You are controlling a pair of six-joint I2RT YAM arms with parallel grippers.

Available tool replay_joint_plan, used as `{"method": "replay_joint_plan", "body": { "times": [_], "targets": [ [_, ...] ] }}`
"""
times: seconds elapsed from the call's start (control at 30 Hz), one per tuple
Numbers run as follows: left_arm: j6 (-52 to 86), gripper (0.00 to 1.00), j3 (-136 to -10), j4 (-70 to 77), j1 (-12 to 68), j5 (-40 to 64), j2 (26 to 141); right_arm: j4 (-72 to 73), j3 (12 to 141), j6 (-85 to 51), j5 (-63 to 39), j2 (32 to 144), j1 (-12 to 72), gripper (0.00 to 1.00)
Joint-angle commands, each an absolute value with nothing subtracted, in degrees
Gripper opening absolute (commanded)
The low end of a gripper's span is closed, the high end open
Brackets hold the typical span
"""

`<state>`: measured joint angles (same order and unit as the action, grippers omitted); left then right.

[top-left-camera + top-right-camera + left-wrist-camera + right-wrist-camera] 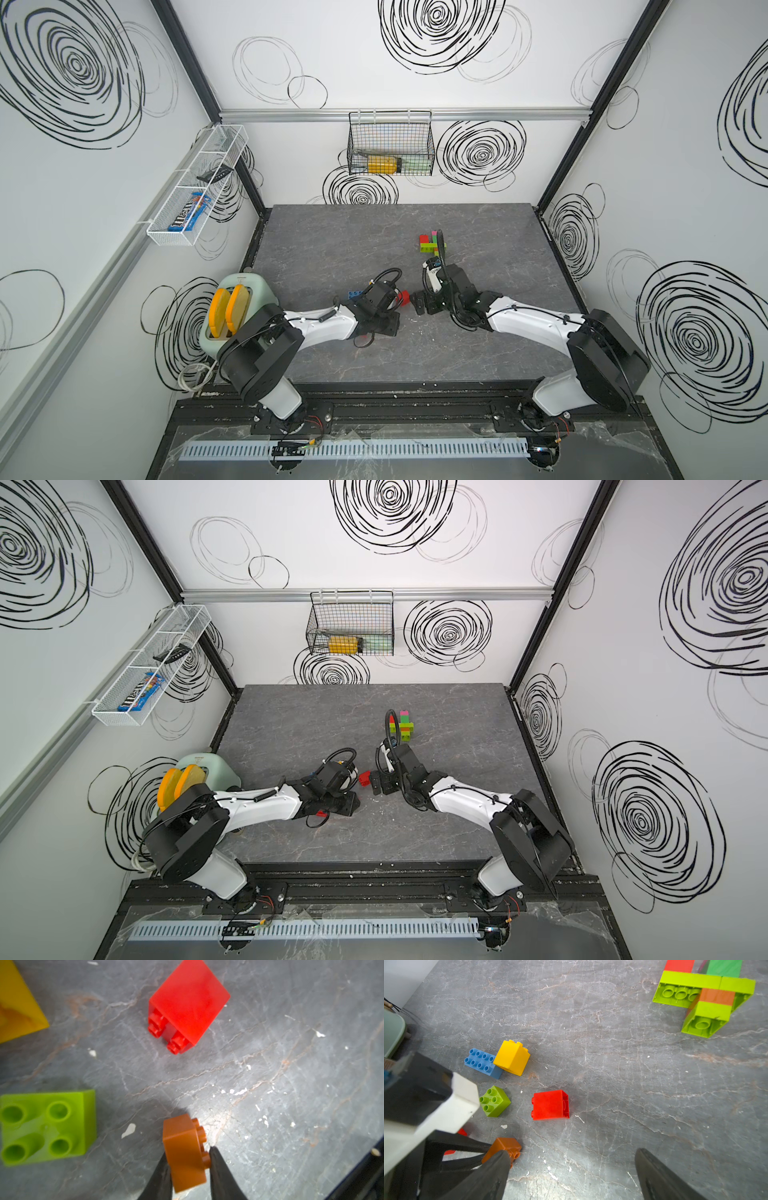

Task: Assemble the number 4 with lego
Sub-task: Move the lego brick at the center of the board, then adjust the lego brick at the center of the board.

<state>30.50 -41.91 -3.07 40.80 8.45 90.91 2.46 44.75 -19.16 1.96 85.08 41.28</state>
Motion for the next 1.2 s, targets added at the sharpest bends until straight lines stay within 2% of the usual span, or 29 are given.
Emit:
{"method": "replay_joint_plan", "body": {
  "times": [0.0,0.13,0.23,0.37,0.6,0.87,1.17],
  "targets": [
    [32.74,0.27,-39.19,4.3,39.86,16.14,89.19,2.81,43.29,-18.53,2.08,82.95,41.04,0.98],
    [33.06,0.28,-38.06,10.3,39.38,25.47,91.28,2.64,42.8,-18.54,2.2,82.55,40.87,0.98],
    [34.0,0.26,-38.17,10.72,38.31,27.6,94.48,2.29,42.62,-18.73,2.28,82.16,40.61,0.98],
    [36.83,0.3,-34.79,15.87,34.73,31.02,95.54,2.51,41.89,-19.07,2.54,81.06,40.18,0.98],
    [35.52,0.44,-33.49,12.31,31.99,26.26,95.1,2.32,41.72,-19.03,2.2,80.77,39.81,0.98],
    [35.42,0.52,-33.57,10.69,31.82,23.35,92.77,5.18,40.02,-17.24,-1.62,79.51,39.82,0.98],
    [35.24,0.44,-33.32,9.14,31.56,21.31,92.12,5.13,39.81,-16.21,-1.85,78.92,39.89,0.97]
  ]
}}
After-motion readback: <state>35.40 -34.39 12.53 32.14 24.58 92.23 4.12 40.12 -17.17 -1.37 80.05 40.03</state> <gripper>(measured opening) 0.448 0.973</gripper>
